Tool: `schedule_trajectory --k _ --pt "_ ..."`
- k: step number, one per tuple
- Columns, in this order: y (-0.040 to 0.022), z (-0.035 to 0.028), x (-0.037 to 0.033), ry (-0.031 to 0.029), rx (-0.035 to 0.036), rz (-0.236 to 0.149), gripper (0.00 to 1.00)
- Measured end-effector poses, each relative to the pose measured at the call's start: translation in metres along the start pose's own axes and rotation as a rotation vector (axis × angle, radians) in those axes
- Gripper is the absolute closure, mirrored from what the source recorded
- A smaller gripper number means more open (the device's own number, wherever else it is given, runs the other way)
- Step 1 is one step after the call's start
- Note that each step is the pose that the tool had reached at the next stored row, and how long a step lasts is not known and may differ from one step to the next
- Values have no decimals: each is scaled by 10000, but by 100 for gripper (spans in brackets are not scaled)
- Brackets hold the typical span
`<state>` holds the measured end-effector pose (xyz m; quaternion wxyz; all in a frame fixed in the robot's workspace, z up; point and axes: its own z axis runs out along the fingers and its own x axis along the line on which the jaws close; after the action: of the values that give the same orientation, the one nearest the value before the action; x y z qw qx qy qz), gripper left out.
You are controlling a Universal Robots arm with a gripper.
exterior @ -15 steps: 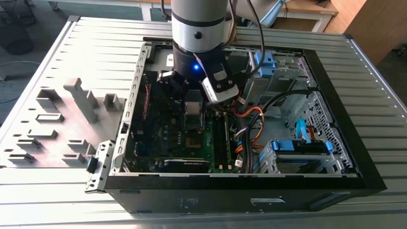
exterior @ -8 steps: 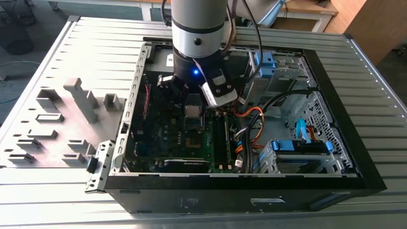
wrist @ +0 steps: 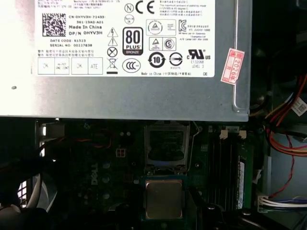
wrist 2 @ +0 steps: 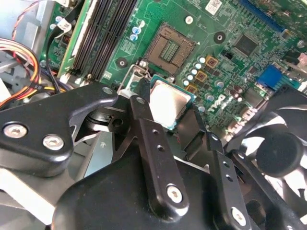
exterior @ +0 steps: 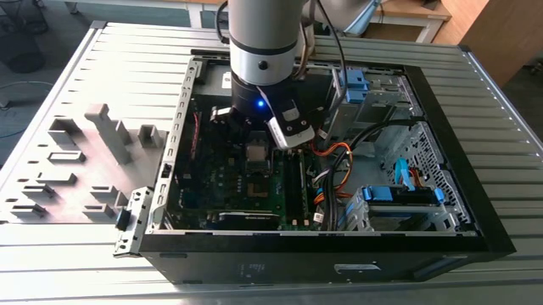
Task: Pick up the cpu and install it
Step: 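Place the cpu into insertion slot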
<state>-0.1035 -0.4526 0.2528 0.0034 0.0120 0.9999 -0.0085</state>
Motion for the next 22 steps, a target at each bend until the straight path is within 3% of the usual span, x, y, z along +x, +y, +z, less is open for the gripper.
schedule_trajectory --k 10,22 --pt "2 94 1 49 131 -12 53" --pt "3 112 1 45 127 -11 53"
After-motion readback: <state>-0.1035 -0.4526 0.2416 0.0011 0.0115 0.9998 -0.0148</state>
